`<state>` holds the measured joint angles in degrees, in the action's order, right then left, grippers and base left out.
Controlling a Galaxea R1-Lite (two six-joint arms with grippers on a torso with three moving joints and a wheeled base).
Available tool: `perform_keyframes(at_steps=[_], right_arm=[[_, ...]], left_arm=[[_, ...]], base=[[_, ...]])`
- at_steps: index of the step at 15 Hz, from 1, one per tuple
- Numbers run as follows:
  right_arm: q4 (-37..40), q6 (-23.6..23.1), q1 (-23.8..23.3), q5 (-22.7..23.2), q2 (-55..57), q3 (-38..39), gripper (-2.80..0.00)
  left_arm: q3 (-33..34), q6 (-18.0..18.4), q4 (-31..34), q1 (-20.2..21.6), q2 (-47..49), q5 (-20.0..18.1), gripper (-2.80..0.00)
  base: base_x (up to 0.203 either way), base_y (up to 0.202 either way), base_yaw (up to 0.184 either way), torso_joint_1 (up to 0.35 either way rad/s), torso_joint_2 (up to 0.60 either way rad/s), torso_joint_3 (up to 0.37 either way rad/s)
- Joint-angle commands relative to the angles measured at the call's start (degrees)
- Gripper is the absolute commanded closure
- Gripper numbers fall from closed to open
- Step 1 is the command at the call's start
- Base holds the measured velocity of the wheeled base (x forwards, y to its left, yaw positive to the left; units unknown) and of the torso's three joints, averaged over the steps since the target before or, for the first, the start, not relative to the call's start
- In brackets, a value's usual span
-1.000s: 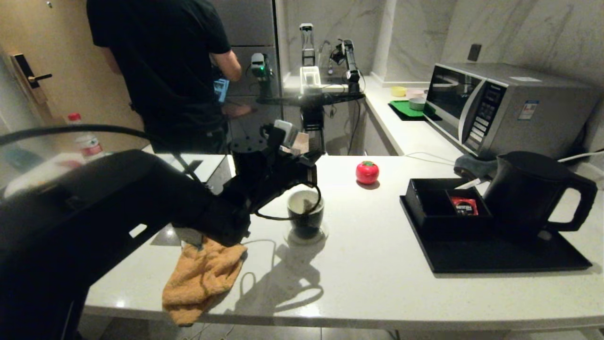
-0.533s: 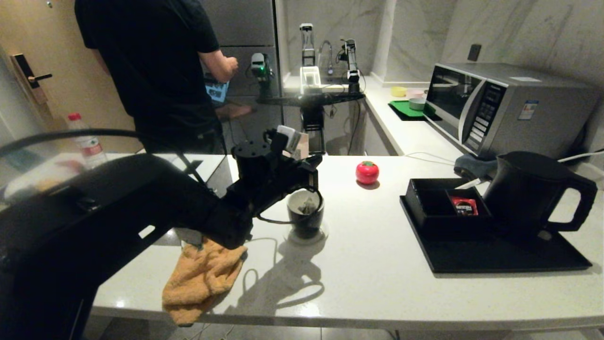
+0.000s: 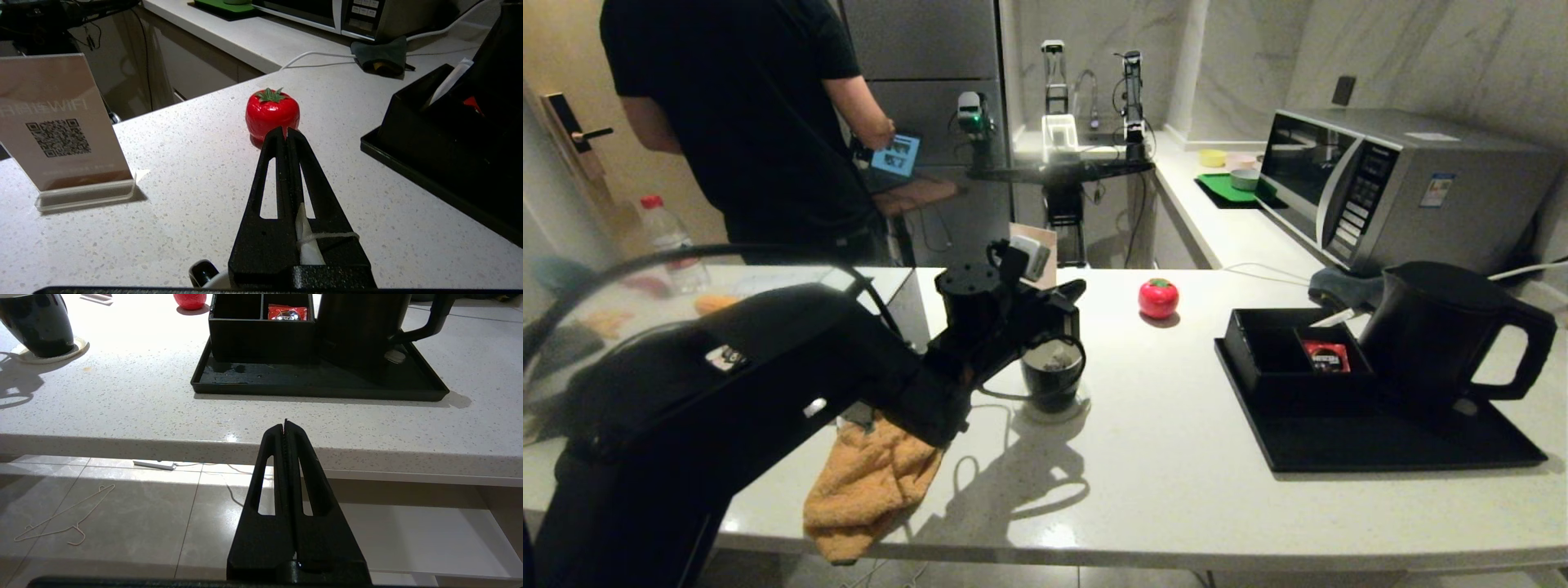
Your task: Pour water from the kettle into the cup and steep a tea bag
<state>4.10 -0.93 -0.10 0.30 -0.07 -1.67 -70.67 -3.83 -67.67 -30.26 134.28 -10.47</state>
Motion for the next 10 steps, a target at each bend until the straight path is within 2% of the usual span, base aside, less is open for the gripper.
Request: perform_keyframes(at_steps=[1, 10], right_arm=[[0.03, -0.04, 0.01, 0.05, 0.07, 0.00, 0.00], [0.03, -0.04, 0.01, 0.05, 0.07, 0.00, 0.00]], left_arm=[[0.08, -0.04, -0.45, -0.23, 1.07, -0.08, 0.00], [0.00, 0.05, -0.54, -0.57, 1.78, 0.88, 0.00]], base=[[0.000, 0.000, 0.000, 0.000, 0.00, 0.000], [0.000, 0.000, 0.000, 0.000, 0.00, 0.000]])
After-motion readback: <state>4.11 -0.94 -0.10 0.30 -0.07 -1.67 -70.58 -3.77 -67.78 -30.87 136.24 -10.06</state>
